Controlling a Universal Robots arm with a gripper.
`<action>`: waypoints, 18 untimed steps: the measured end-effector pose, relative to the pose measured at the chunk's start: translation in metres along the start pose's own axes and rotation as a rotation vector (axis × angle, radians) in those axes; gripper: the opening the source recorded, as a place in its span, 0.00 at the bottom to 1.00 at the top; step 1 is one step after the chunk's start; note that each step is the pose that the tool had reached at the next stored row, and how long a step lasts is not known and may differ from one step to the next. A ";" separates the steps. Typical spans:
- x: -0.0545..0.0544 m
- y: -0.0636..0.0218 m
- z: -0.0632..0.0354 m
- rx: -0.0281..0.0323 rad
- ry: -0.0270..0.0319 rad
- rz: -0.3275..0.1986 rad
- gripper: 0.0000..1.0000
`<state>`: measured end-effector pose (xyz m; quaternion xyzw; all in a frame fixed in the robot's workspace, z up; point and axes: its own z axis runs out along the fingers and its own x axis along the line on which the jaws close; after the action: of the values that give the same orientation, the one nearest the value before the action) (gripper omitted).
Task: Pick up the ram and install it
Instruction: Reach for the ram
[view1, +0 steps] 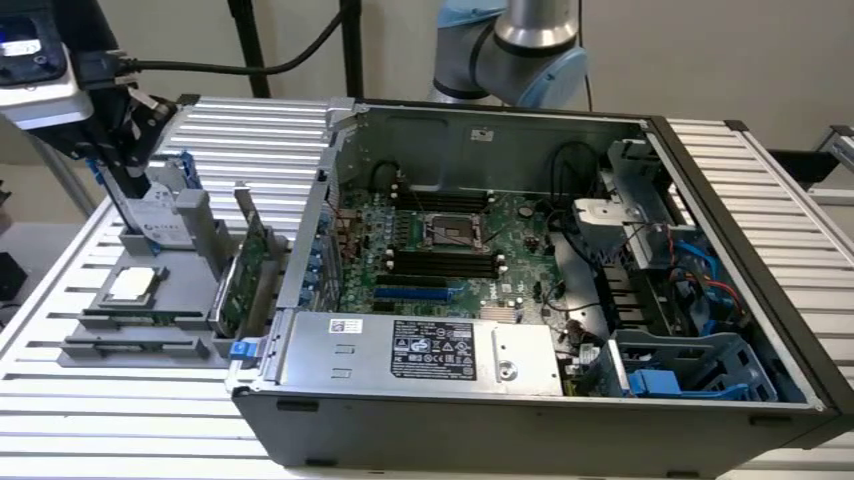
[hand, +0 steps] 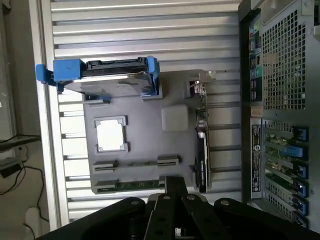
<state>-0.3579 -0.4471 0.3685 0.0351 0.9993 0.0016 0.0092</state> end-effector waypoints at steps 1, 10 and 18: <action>0.002 -0.0013 0.0007 0.0001 0.0007 0.000 0.00; 0.023 -0.0146 0.0070 0.0011 0.0069 0.000 0.00; 0.039 -0.0222 0.0103 0.0016 0.0092 0.000 0.00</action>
<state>-0.3985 -0.4665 0.3573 0.0350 0.9994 0.0010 0.0046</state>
